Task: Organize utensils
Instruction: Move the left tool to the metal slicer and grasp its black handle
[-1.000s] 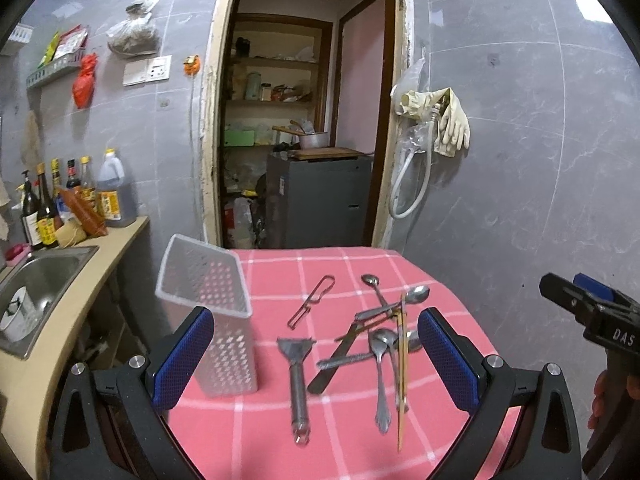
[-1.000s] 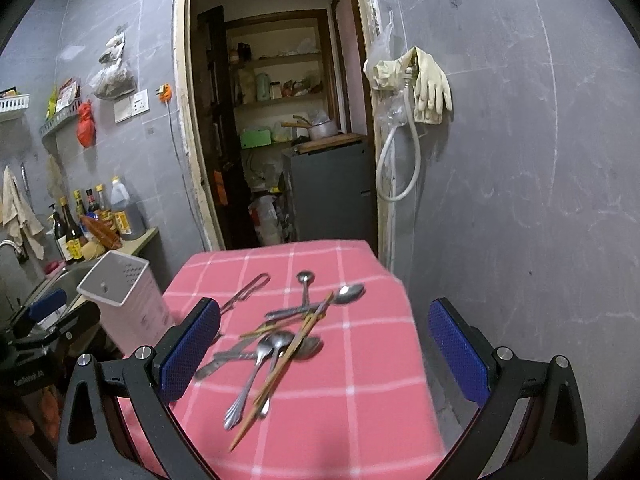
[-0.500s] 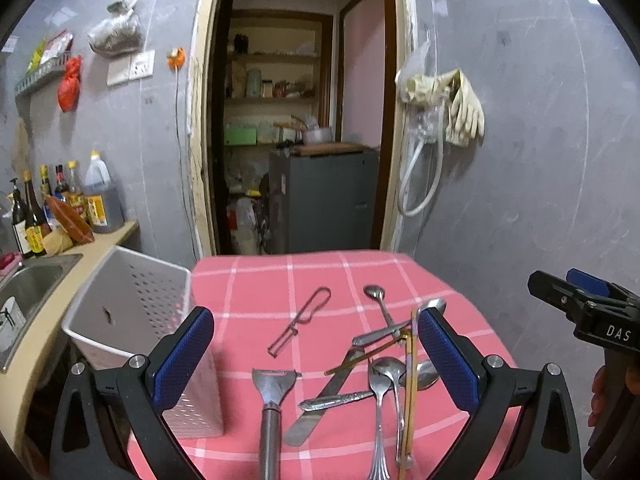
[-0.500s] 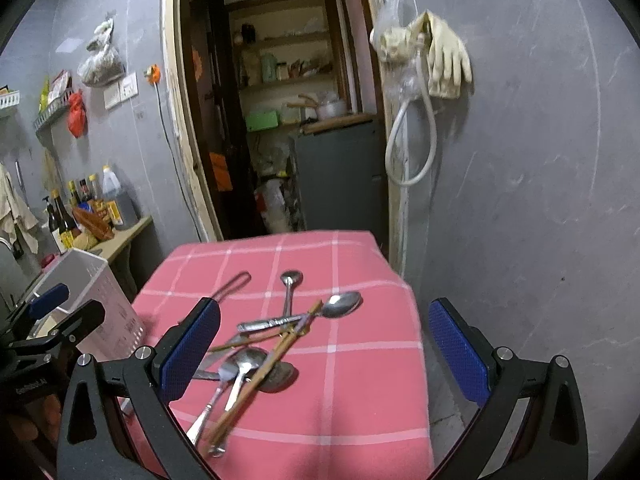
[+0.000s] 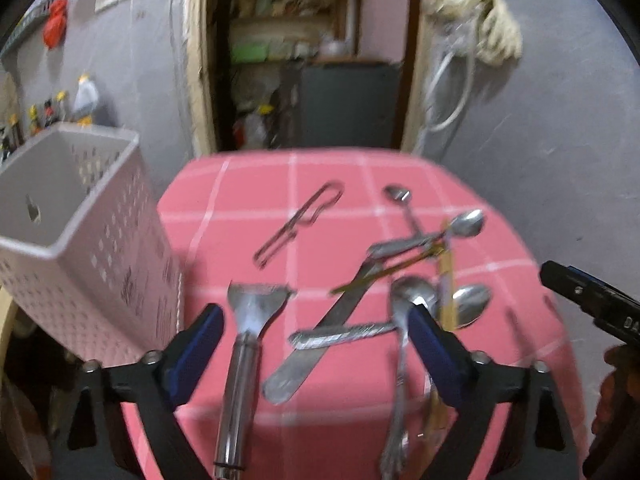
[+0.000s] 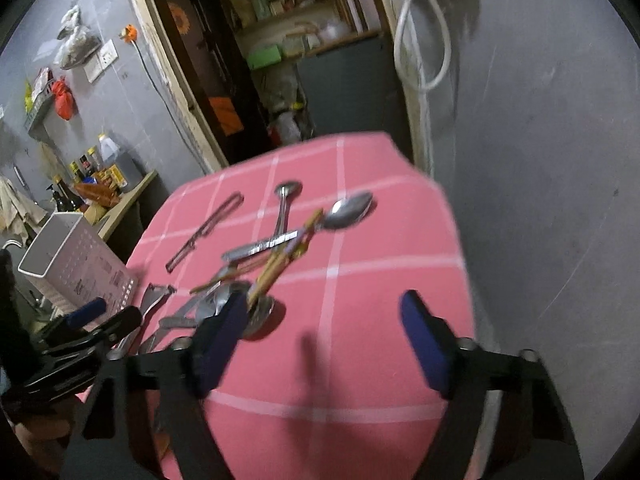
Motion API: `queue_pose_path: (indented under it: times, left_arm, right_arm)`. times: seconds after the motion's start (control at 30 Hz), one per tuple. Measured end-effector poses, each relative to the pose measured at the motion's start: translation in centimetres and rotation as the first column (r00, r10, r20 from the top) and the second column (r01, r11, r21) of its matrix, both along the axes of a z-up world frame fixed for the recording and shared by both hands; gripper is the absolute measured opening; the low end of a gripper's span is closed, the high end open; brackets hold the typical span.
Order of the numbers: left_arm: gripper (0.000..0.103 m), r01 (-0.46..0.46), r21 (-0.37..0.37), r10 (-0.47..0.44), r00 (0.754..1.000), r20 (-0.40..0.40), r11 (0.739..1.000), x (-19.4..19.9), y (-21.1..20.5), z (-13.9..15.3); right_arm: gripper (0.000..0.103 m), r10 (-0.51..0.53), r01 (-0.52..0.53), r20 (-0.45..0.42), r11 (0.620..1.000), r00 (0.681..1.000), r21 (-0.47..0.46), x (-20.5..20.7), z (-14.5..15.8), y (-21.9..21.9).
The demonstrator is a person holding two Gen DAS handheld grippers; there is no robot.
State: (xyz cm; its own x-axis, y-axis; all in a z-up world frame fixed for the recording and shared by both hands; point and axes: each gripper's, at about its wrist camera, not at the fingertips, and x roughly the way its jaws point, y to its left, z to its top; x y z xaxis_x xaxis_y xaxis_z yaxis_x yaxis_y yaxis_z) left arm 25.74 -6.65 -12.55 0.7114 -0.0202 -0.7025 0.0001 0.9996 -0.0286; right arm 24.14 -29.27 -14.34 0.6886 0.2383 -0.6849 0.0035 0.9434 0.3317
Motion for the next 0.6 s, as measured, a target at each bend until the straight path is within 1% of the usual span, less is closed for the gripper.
queue_pose_path:
  times: [0.03,0.07,0.1,0.13,0.17,0.2,0.33,0.43,0.53,0.6]
  left_arm:
    - [0.081,-0.019,0.008,0.019,1.0,-0.024,1.0,0.2,0.1,-0.4]
    - [0.079,-0.041,0.017,0.042,0.998,-0.053,0.999,0.5,0.3,-0.9]
    - [0.073,-0.064,0.024,0.066,0.994,-0.085,0.998,0.9,0.6,-1.5]
    - [0.068,-0.081,0.029,0.083,0.991,-0.107,0.996,1.1,0.8,-1.8]
    - [0.066,-0.103,0.034,0.107,0.985,-0.138,0.994,1.5,1.1,-2.4]
    - [0.062,-0.115,0.036,0.119,0.981,-0.152,0.993,1.6,1.3,-2.8]
    - [0.061,-0.158,0.056,0.166,0.967,-0.194,0.986,2.0,1.7,-3.6]
    - [0.061,-0.195,0.055,0.203,0.953,-0.226,0.979,2.5,2.1,-4.1]
    - [0.061,-0.22,0.027,0.219,0.941,-0.257,0.975,3.0,2.6,-4.3]
    - [0.061,-0.228,0.016,0.223,0.935,-0.276,0.974,3.3,2.8,-4.3]
  right_arm:
    - [0.061,0.015,-0.014,-0.015,1.0,1.0,0.022,0.3,-0.5,0.2]
    - [0.055,0.023,-0.022,-0.021,0.999,1.0,0.03,0.4,-0.8,0.4]
    - [0.052,0.037,-0.035,-0.033,0.999,0.999,0.041,0.6,-1.1,0.8]
    - [0.047,0.055,-0.052,-0.046,0.997,0.997,0.061,0.9,-1.5,1.2]
    - [0.044,0.063,-0.059,-0.052,0.996,0.997,0.07,1.0,-1.7,1.4]
    - [0.043,0.07,-0.066,-0.06,0.995,0.996,0.079,1.3,-2.0,1.7]
    - [0.031,0.09,-0.077,-0.088,0.988,0.992,0.137,2.3,-3.0,2.9]
    - [0.024,0.081,-0.066,-0.096,0.987,0.992,0.149,2.9,-3.3,3.5]
    - [0.023,0.076,-0.057,-0.104,0.983,0.992,0.174,3.4,-3.3,4.1]
    - [0.022,0.073,-0.054,-0.108,0.984,0.991,0.169,3.4,-3.4,4.3]
